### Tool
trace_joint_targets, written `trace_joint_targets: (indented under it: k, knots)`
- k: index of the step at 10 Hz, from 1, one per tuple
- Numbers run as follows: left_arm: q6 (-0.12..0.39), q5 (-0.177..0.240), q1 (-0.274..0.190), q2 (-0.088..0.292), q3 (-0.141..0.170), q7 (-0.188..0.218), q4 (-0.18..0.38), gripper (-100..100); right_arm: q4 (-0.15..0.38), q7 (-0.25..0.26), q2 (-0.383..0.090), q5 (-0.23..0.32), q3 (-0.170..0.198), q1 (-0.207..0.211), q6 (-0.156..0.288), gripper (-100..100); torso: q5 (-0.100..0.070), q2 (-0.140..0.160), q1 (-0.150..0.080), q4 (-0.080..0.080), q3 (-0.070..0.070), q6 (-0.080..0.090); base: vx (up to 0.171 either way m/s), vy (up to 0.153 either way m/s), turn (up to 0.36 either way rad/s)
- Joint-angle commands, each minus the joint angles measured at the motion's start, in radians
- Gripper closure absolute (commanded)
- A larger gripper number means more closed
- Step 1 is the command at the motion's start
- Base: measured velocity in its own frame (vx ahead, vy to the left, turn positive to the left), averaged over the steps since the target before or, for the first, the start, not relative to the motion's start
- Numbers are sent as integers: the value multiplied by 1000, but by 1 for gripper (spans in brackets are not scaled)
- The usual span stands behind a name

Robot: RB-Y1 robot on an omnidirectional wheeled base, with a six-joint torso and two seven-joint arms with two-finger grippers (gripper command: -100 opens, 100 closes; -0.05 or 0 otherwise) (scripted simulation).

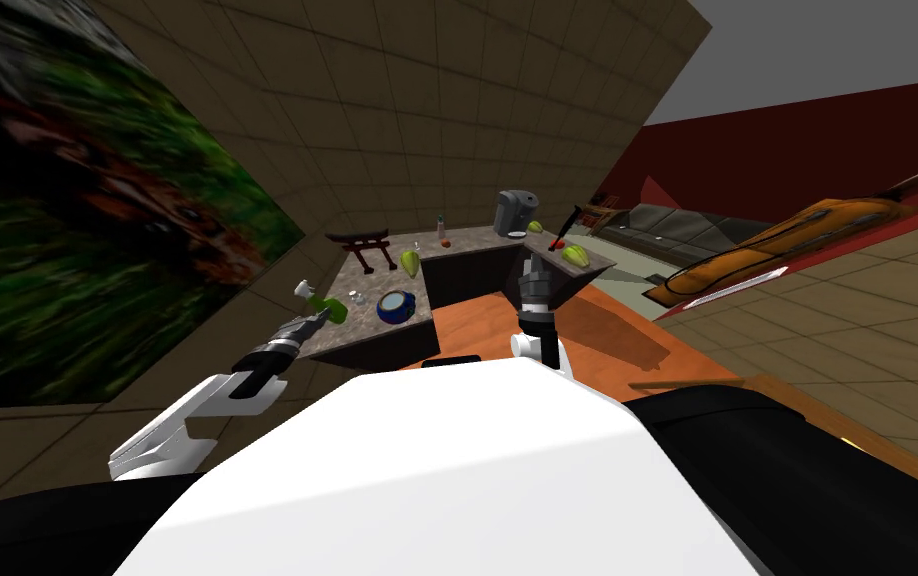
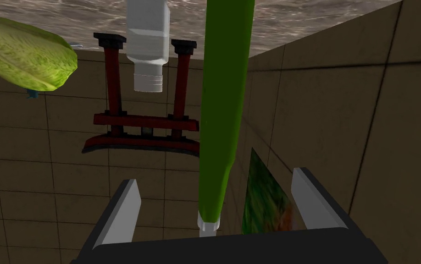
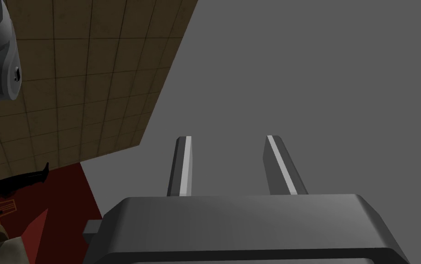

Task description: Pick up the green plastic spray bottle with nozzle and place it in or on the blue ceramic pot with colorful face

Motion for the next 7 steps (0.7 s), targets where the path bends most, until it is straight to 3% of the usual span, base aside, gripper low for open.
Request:
trace_joint_targets:
  k: [1, 2, 3, 4, 5, 7]
  knots:
    - [20, -15, 2, 35, 1, -10, 20, -100, 0, 0, 0, 0, 0, 0, 0, 0, 0, 0, 0, 0, 0, 0, 58, -25, -94]
    - [28, -21, 3, 54, 1, -14, 30, -100, 0, 0, 0, 0, 0, 0, 0, 0, 0, -1, 0, 0, 0, 0, 69, -24, -100]
    - [23, -15, -2, 45, -2, -9, 27, -100, 0, 0, 0, 0, 0, 0, 0, 0, 0, -1, 0, 0, -1, 0, 31, -8, -16]
    - [25, -16, -1, 47, -1, -10, 27, 0, 0, 0, 0, 0, 0, 0, 0, 0, 0, 1, 1, 0, 0, 0, 6, -1, 3]
    - [28, -49, -52, 48, -24, 19, 77, -100, 0, 0, 0, 0, 0, 0, 0, 0, 0, 2, 1, 0, 1, -1, -64, 11, -159]
    - [28, -49, -78, 48, -24, 19, 108, -100, 0, 0, 0, 0, 0, 0, 0, 0, 1, 9, 2, 2, 5, -1, -92, 15, -40]
